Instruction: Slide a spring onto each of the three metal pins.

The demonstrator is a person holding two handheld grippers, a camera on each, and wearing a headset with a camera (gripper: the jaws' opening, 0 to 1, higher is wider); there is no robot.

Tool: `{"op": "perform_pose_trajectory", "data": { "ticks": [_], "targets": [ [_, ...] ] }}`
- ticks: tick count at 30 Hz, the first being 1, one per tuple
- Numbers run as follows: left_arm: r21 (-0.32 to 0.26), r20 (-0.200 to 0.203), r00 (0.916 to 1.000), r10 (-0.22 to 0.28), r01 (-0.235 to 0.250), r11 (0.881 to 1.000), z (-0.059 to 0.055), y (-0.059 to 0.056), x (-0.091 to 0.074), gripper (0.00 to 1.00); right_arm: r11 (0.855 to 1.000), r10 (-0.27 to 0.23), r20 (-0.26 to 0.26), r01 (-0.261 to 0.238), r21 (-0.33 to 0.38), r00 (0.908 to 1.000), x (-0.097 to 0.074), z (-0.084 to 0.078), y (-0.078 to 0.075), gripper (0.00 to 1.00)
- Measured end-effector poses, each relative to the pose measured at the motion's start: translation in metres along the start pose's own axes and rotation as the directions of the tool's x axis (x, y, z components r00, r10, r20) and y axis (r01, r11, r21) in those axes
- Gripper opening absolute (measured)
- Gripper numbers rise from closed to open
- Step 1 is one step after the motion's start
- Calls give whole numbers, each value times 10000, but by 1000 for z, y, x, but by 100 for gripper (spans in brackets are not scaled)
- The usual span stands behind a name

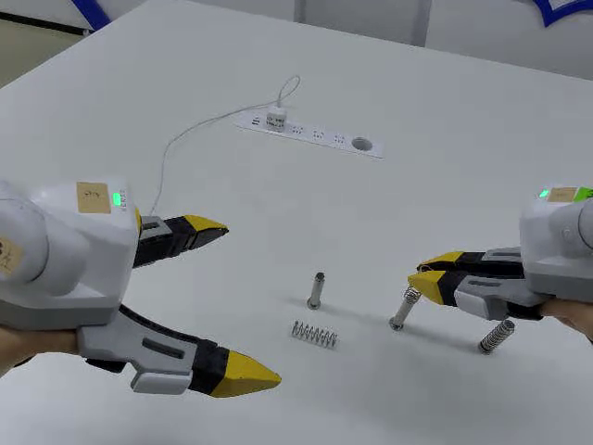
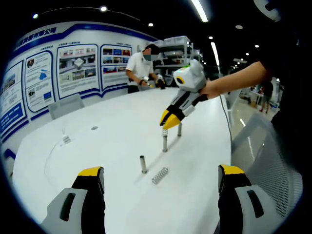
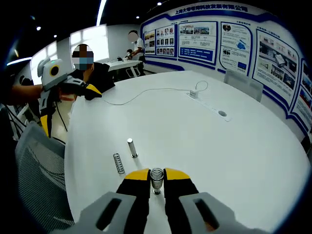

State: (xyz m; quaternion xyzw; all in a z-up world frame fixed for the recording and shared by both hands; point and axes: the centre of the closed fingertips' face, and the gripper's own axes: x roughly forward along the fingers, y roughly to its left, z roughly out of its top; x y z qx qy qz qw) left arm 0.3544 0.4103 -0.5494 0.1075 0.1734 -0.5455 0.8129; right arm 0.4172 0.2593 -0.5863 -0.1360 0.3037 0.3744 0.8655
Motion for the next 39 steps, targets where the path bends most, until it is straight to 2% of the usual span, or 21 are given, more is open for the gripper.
{"op": "perform_pose_trajectory", "data": {
  "ticks": [10, 13, 17, 22, 27, 30, 39],
  "targets": [
    [27, -66, 9998, -181, 181, 9998, 1, -5, 2, 99, 9999, 52, -335, -55, -88, 9994, 10, -11, 1, 11],
    [146, -96, 9999, -105, 106, 9998, 2, -3, 0, 99, 9998, 67, -535, -77, -182, 9985, 15, -16, 1, 11],
    [58, 139, 9999, 23, -24, 10000, 7, 0, -3, 99, 9997, 61, -702, -78, -243, 9975, 20, -22, 1, 11],
    [112, 26, 9999, 97, -97, 9999, 4, 1, -3, 99, 9999, 51, -844, -64, -157, 9964, 24, -30, 1, 11],
    [313, 107, 9995, 294, -297, 9991, 5, 4, -3, 96, 9998, 22, -1021, -42, -190, 9948, 28, -37, 2, 11],
    [133, 237, 9994, 270, -273, 9995, 7, 4, -2, 96, 9998, 32, -1108, -54, -198, 9938, 30, -40, 3, 11],
    [157, 179, 9996, 205, -208, 9997, 6, 3, -1, 97, 9998, 55, -1225, -75, -160, 9925, 32, -44, 4, 11]
  ]
}}
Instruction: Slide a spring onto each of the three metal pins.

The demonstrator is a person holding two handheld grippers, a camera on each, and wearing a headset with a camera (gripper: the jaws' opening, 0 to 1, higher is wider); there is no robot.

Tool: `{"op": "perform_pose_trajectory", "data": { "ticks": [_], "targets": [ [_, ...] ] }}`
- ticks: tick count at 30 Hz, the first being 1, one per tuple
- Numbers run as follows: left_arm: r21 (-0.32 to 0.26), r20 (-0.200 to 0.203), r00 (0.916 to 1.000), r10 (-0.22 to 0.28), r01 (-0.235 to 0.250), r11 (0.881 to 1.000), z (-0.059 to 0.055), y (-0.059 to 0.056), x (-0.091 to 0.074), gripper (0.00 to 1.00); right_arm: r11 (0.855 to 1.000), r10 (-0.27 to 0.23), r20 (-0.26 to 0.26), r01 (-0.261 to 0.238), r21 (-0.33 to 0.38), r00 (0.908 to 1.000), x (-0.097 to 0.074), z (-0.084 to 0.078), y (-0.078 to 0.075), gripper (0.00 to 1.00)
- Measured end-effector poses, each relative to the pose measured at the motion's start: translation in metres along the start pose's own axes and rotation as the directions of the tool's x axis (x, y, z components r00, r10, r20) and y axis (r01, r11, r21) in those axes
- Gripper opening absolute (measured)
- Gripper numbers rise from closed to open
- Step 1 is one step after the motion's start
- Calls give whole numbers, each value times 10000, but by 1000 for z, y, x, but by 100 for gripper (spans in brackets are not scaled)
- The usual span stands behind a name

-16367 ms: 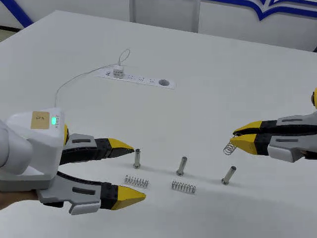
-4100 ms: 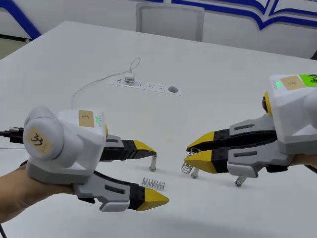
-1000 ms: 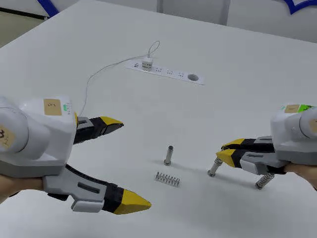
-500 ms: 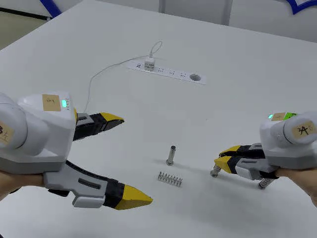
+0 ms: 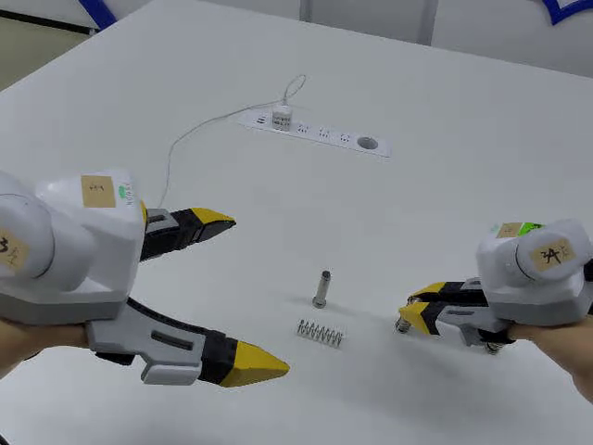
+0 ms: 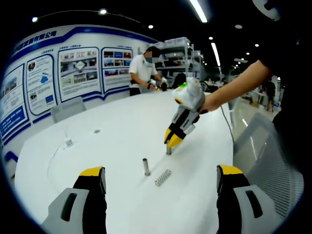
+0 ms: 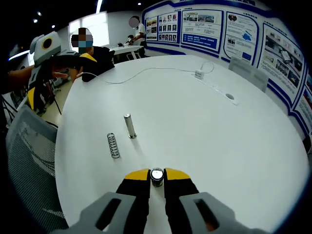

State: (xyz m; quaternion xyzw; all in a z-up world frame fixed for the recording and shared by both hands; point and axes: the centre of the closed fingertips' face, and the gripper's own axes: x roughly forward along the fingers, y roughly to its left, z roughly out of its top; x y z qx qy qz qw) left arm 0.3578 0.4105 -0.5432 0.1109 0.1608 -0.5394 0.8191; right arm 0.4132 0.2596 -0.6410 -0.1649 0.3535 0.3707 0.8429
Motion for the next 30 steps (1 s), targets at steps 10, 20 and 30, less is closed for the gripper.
{"op": "perform_pose_trajectory", "data": {
  "ticks": [10, 20, 30],
  "targets": [
    [-7, -5, 10000, -33, 33, 10000, 0, -1, 1, 97, 9999, -82, -23, 82, 129, 10000, -1, -1, -1, 12],
    [104, 41, 10000, -84, 84, 9999, 4, -3, 0, 97, 10000, -45, 99, 44, 63, 9999, -11, 7, 2, 15],
    [128, 26, 10000, -21, 20, 9999, 2, -1, -4, 96, 9985, 46, 489, -19, -556, 9988, -22, 29, 16, 17]
  ]
}}
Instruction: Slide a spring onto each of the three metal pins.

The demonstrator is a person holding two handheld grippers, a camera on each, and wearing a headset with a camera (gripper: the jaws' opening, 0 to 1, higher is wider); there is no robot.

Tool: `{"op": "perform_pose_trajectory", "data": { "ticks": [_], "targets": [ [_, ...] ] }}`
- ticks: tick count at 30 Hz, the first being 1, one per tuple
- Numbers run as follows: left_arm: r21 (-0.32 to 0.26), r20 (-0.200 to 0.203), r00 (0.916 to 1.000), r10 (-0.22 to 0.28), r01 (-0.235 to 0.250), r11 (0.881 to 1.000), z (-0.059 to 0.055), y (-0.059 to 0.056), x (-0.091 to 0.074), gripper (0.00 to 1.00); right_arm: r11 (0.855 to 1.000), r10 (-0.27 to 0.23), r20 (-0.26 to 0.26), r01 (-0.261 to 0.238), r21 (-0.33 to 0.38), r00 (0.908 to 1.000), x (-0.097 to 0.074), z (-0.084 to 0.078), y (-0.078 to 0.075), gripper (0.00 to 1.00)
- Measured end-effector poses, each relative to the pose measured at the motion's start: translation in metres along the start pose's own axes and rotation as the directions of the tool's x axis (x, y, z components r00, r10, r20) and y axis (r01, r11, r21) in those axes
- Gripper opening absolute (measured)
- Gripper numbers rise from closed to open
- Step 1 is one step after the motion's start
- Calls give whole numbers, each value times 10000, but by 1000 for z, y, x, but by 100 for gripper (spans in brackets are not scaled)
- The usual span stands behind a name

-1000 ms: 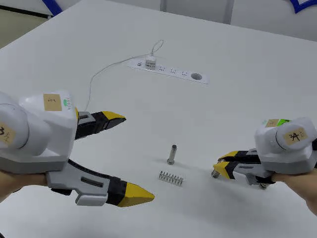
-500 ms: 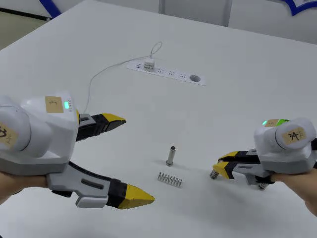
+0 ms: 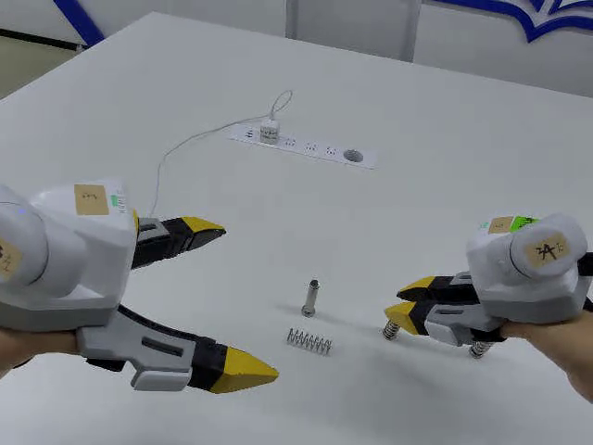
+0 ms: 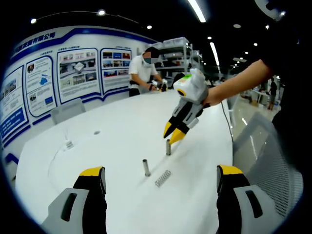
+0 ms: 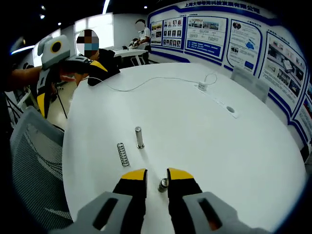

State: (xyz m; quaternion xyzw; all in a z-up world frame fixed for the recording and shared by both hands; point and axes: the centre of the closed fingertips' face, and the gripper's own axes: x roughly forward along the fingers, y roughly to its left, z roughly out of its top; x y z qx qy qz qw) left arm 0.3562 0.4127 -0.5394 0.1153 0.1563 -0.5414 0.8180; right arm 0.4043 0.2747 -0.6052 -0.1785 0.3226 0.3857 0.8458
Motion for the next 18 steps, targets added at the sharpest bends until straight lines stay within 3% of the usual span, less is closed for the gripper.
{"op": "perform_pose_trajectory", "data": {
  "ticks": [8, 14, 18],
  "targets": [
    [4, 57, 10000, 40, -40, 10000, 0, 1, -2, 96, 9976, 538, 283, -525, -453, 9981, 8, 21, 24, 17],
    [-66, 145, 9998, 98, -97, 9999, 1, 1, -3, 96, 9886, 1190, -134, -1197, -916, 9928, 24, 16, 47, 17],
    [-120, 173, 9997, 143, -141, 9998, 1, 1, -3, 96, 9850, 1404, -307, -1428, -965, 9896, 34, 12, 54, 17]
  ]
}}
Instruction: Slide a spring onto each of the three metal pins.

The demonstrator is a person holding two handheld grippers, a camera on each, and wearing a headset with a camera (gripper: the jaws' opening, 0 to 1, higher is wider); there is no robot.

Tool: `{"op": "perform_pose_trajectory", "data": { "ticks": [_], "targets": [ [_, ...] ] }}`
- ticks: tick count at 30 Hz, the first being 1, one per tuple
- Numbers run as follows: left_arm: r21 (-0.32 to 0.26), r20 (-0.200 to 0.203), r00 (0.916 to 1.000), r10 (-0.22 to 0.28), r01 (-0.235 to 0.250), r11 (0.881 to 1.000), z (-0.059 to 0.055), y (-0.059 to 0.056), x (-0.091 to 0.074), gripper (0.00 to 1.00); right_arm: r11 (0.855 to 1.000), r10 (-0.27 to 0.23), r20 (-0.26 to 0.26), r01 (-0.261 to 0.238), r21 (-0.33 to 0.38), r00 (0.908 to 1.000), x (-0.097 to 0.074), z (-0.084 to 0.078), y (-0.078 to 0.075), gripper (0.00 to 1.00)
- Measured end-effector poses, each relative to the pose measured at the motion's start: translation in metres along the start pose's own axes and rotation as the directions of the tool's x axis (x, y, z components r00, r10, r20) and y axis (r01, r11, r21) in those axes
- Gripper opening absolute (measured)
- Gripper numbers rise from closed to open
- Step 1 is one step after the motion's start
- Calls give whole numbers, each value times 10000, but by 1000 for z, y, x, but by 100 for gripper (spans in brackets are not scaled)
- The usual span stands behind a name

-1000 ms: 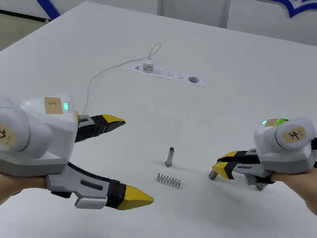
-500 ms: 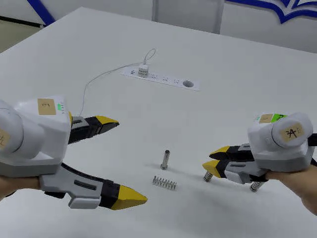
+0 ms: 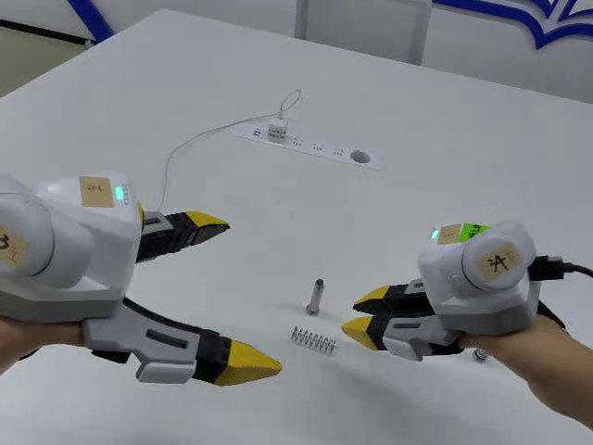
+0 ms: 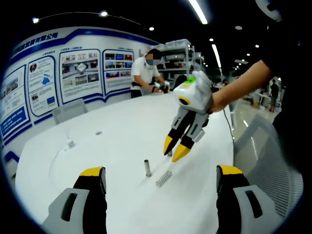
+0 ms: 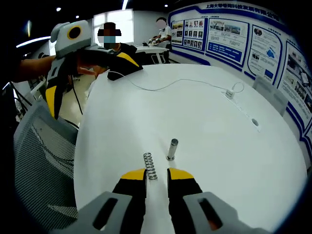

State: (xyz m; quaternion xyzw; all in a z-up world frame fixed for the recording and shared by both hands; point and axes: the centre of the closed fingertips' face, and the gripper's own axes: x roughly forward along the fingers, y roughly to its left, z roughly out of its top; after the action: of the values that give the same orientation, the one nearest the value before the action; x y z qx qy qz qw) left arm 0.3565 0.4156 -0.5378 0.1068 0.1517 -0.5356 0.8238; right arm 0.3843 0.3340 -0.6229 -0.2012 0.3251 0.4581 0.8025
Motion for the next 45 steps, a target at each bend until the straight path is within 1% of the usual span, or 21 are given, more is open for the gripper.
{"op": "perform_pose_trajectory", "data": {
  "ticks": [3, 5, 8, 14, 22, 27, 32, 35, 37, 39, 41, 45],
  "targets": [
    [-32, 9, 10000, 16, -16, 10000, -1, 0, 0, 96, 9999, 161, -168, -162, -23, 9997, 9, -4, 4, 17],
    [-57, -34, 10000, 28, -28, 10000, -3, 1, 0, 96, 9997, 253, -300, -255, -62, 9992, 16, -8, 6, 17],
    [-122, -104, 9999, 58, -59, 9999, -7, 2, -2, 96, 9993, 358, -452, -355, 64, 9983, 25, -14, 8, 17],
    [-258, -241, 9996, 119, -125, 9996, -15, 5, -5, 96, 9987, 497, -768, -504, -70, 9958, 35, -22, 11, 17],
    [-394, -392, 9992, 97, -112, 9992, -22, 5, -5, 96, 9981, 585, -947, -600, -132, 9938, 40, -26, 12, 17],
    [-462, -391, 9992, 60, -78, 9989, -23, 4, -4, 96, 9981, 587, -1051, -605, -149, 9927, 44, -30, 10, 17],
    [-479, -457, 9990, -6, -16, 9989, -25, 3, -2, 96, 9973, 720, -1101, -734, -83, 9913, 45, -32, 12, 16],
    [-500, -428, 9991, -13, -9, 9988, -25, 2, -2, 96, 9975, 700, -1036, -705, -12, 9922, 47, -33, 12, 16],
    [-504, -485, 9988, -21, -4, 9987, -26, 2, -2, 96, 9974, 711, -1034, -714, 10, 9921, 47, -33, 12, 15],
    [-487, -502, 9987, -37, 12, 9988, -26, 2, -3, 95, 9975, 687, -1012, -698, -74, 9925, 48, -33, 11, 13],
    [-485, -470, 9989, -40, 17, 9988, -24, 2, -3, 95, 9976, 685, -940, -689, -8, 9932, 48, -33, 11, 11],
    [-456, -441, 9990, -104, 84, 9989, -22, 1, -2, 95, 9976, 655, -971, -676, -179, 9931, 47, -34, 12, 11]
  ]
}}
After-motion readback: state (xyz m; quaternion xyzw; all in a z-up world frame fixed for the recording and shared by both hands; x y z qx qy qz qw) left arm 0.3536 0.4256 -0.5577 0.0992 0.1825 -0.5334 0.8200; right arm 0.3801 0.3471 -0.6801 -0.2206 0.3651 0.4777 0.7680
